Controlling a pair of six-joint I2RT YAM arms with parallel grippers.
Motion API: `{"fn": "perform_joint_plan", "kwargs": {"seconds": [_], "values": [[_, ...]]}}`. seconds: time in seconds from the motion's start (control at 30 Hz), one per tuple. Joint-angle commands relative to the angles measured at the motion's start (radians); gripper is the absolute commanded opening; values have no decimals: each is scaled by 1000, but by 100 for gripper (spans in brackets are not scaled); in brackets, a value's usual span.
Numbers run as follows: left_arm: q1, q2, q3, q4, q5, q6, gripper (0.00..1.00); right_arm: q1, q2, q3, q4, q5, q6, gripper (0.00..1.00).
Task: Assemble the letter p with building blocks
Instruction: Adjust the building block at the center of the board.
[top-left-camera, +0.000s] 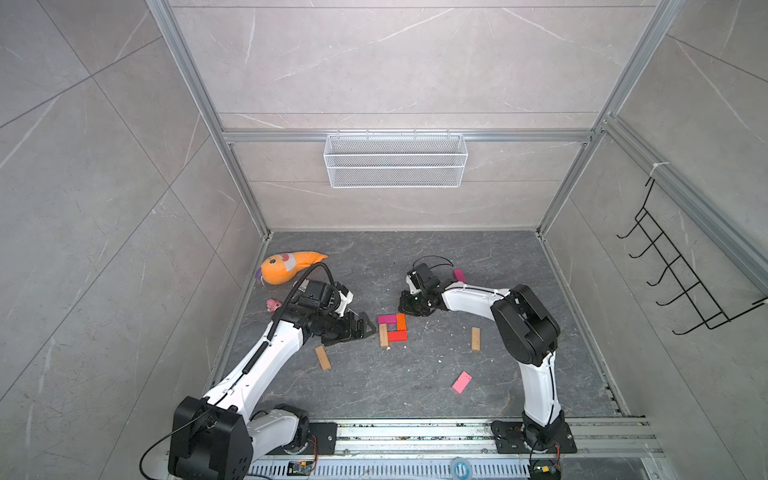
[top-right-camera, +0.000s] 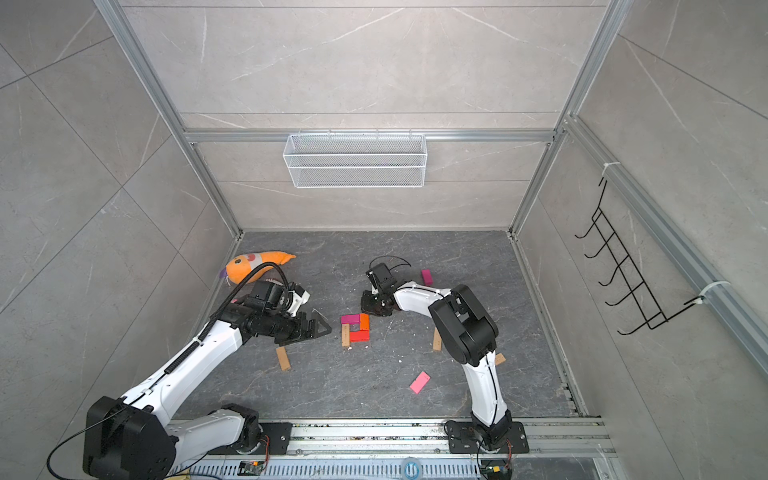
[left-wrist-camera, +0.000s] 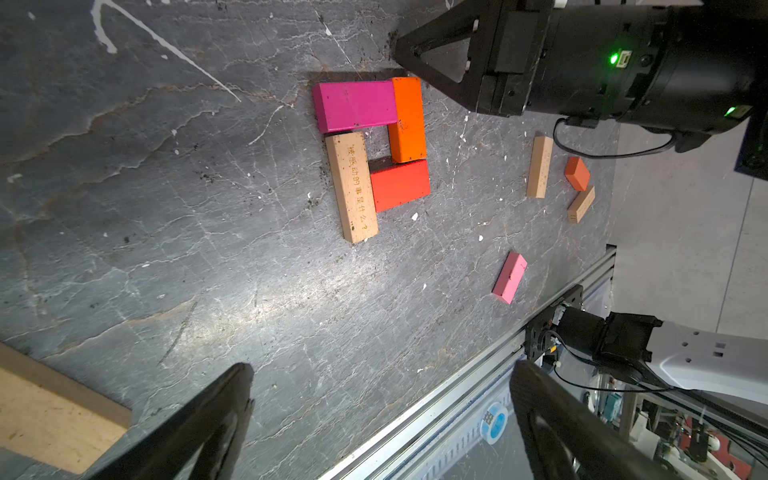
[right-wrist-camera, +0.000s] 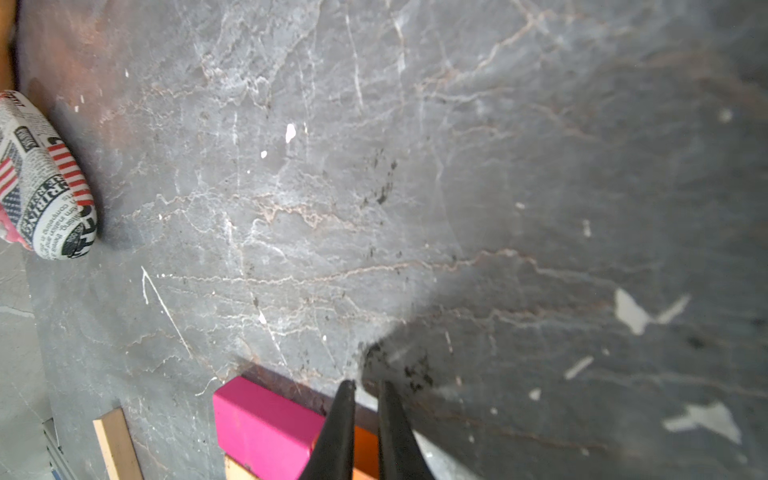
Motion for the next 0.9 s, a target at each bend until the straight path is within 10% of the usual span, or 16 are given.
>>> {"fn": "perform_joint_plan", "kwargs": {"seconds": [0.0, 0.4, 0.87], "values": [[4, -16, 38, -21, -65, 5, 99, -13, 64, 71, -131, 25, -27, 17], [4, -217, 2, -246, -494, -340, 100, -34, 55, 434, -342, -23, -136, 32], [8, -62, -176, -118, -508, -560, 84, -35, -527, -140, -141, -58, -180, 92]]}}
